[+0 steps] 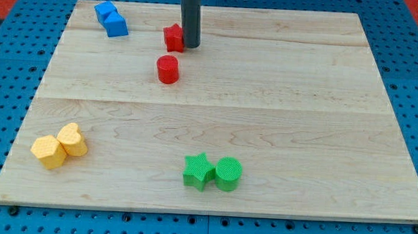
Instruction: Place the red circle below the blue triangle
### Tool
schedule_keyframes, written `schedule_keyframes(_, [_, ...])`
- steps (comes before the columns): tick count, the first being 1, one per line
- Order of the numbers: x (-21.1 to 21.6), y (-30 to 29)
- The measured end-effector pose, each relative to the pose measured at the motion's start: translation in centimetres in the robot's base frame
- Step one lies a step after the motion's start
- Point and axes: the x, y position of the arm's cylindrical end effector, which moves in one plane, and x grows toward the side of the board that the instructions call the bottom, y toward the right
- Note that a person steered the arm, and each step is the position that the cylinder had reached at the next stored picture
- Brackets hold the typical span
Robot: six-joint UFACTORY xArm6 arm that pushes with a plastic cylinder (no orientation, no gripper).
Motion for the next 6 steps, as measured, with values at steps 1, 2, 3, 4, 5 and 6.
schedule_keyframes(1, [0.0,-8.4])
schedule_keyframes(2, [0.1,-9.0])
schedule_keyframes(3, [1.5,-0.4])
schedule_keyframes(4, [6.9,5.6])
schedule_keyframes(5, [10.5,1.9])
schedule_keyframes(6, [4.6,-6.7])
